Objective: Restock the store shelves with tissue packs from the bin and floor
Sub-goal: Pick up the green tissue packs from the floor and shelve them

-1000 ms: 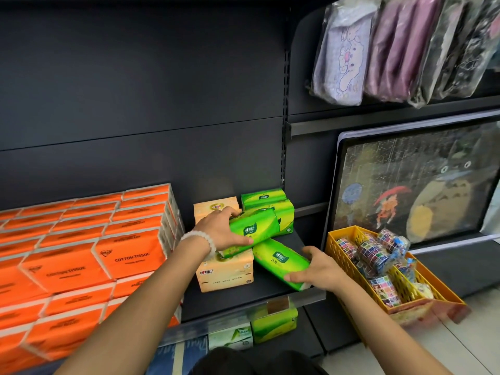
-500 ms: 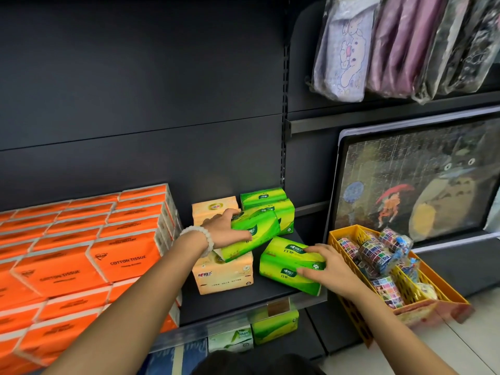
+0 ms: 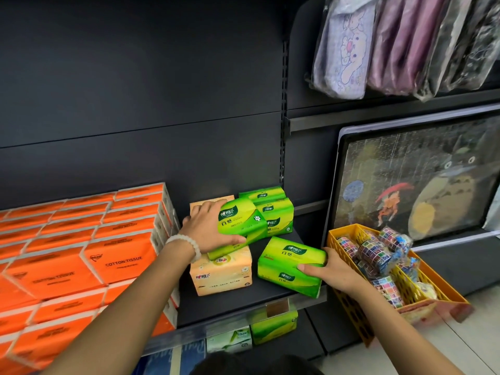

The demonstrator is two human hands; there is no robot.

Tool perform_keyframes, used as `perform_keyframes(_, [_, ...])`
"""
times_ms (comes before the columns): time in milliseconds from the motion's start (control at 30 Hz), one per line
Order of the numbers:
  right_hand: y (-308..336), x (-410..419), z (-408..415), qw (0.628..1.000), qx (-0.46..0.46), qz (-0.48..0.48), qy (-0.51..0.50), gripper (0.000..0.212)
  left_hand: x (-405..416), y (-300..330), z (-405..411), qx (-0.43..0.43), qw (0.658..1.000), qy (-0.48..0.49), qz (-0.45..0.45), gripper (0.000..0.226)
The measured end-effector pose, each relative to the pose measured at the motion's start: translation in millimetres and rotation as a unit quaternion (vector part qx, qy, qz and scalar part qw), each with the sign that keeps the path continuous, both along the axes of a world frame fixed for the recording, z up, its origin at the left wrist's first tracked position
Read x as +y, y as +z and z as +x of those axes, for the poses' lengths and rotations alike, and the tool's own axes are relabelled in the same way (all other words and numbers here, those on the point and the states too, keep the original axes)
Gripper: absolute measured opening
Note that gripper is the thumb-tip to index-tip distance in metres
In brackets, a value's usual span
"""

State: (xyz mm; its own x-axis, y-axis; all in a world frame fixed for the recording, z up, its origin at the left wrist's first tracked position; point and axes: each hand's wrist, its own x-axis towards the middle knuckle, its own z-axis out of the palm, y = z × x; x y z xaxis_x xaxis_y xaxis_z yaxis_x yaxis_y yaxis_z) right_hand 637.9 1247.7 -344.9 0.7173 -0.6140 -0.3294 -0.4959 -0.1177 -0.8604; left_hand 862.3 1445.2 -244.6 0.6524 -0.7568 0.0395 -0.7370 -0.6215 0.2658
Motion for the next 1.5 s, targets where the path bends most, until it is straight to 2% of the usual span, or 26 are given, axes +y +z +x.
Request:
perform_keyframes(67, [0, -1, -1, 1.000, -0.009, 0.014, -0.003, 0.135, 2, 3, 2, 0.027, 0.999, -0.001, -0.024, 0.103])
perform_keyframes(133, [2, 1, -1, 1.000, -0.013, 0.005, -0.001, 0.133, 4, 5, 2, 0.027, 0.999, -0.007, -0.035, 0.097])
perform_keyframes(233, [6, 9, 2, 0.997, -0.045, -0.065, 0.006, 0.114, 6, 10, -5, -0.064, 0.996, -0.044, -0.034, 0.097])
perform_keyframes(300, [8, 13, 7, 0.990, -0.077, -0.118, 0.004, 0.109, 5, 12, -10, -0.135, 0.987, -0.080, -0.035, 0.101])
perform_keyframes(367, [11, 13, 11, 0.983, -0.094, -0.157, -0.007, 0.107, 3, 13, -12, -0.166, 0.981, -0.096, -0.030, 0.104])
perform_keyframes(533, [5, 7, 6, 0.972, -0.108, -0.206, -0.016, 0.082, 9, 14, -5, -0.097, 0.992, -0.069, -0.038, 0.100])
perform_keyframes(667, [-6, -3, -2, 0.980, -0.124, -0.154, -0.015, 0.062, 11, 18, -5, -0.029, 0.996, -0.077, -0.038, 0.089])
perform_keyframes(800, [-2, -5, -5, 0.986, -0.161, -0.052, 0.000, 0.050, 9, 19, -8, -0.040, 0.995, -0.087, -0.028, 0.087])
perform_keyframes(967, [-4, -8, -5, 0.985, -0.167, 0.009, -0.039, 0.062, 8, 24, -13, -0.066, 0.993, -0.095, -0.013, 0.098])
perform_keyframes(1133, [10, -21, -4, 0.967, -0.225, 0.023, -0.114, 0.061, 1, 23, -31, -0.093, 0.983, -0.152, -0.046, 0.080])
perform_keyframes(1200, [18, -32, -7, 0.958, -0.248, 0.058, -0.130, 0.060, -8, 17, -44, -0.095, 0.977, -0.179, -0.066, 0.077])
perform_keyframes(1367, [30, -54, -15, 0.949, -0.269, 0.117, -0.113, 0.053, -35, 3, -69, -0.108, 0.969, -0.202, -0.093, 0.074])
perform_keyframes(1500, [29, -66, -18, 0.941, -0.286, 0.151, -0.096, 0.056, -52, -5, -76, -0.109, 0.966, -0.210, -0.105, 0.074])
